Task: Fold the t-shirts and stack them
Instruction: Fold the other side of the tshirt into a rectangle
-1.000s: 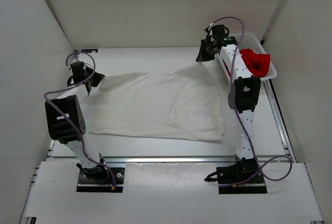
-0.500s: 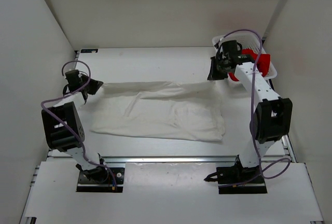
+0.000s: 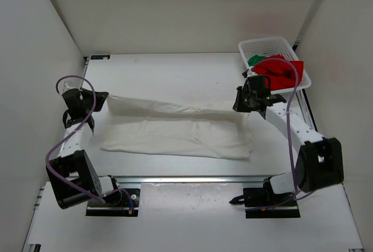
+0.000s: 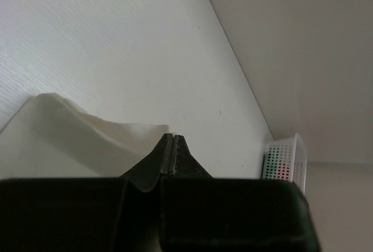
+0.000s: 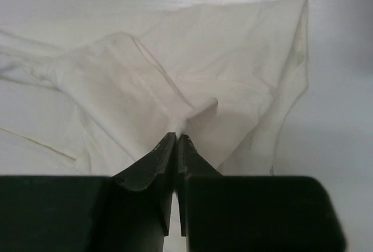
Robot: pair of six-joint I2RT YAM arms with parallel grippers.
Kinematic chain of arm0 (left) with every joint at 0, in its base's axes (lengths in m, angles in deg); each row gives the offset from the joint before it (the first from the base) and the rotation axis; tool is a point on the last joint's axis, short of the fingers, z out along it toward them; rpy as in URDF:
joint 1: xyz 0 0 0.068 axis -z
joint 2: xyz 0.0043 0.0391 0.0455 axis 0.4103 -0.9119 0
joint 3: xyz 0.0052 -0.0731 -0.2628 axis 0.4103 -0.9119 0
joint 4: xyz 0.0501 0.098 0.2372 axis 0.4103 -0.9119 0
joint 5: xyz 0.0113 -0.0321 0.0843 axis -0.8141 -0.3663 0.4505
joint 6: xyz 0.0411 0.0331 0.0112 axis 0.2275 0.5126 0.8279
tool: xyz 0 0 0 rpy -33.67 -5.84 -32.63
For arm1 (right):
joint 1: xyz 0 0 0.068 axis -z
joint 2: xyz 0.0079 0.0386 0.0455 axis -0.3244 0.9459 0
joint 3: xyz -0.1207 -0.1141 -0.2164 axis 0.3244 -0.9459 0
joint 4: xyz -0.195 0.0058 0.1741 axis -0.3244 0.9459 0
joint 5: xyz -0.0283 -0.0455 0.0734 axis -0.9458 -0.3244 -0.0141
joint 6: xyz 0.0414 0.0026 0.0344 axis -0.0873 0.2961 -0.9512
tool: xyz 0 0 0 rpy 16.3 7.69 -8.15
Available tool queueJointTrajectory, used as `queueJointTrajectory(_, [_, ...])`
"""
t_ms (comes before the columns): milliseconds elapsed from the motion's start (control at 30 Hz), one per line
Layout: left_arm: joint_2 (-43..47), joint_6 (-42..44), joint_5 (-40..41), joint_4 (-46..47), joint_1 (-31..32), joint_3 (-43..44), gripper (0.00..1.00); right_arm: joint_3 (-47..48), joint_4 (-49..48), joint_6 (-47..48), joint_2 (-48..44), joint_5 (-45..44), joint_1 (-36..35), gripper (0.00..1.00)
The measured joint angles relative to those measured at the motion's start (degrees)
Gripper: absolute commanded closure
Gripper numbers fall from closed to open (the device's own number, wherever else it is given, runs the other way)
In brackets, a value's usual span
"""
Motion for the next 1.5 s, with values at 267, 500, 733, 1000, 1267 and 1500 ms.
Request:
queueJointTrajectory(267, [4.4, 0.4, -0.5, 0.0, -3.9, -8.0, 1.00, -14.7, -9.5, -3.9, -17.4, -3.9, -2.7, 0.96])
queueJointTrajectory(500, [7.7, 2.5, 2.4, -1.2, -4.2, -12.1, 0.99, -30.5, -12.3, -10.1, -24.5, -6.9, -6.4, 0.97])
queueJointTrajectory(733, [7.4, 2.1, 3.9, -1.8, -5.0, -14.4, 0.69, -42.9, -14.3, -15.2, -33.9, -6.2, -4.5, 0.74])
queueJointTrajectory(1000, [9.5, -1.3, 3.6, -0.5, -4.9, -14.4, 0.76, -39.9, -11.5, -14.7, -37.5, -6.6, -3.5, 0.84])
queueJointTrajectory(1267, [10.1, 0.5, 7.3, 4.9, 14.8, -14.8, 0.83, -27.5, -17.7, -11.1, -18.6, -4.2, -9.8, 0.89])
queueJointTrajectory(1500, [-4.2, 1.2, 6.4, 7.6, 18.6, -15.2, 0.93, -11.3, -21.4, -6.2, 3.8, -0.9, -14.1, 0.67])
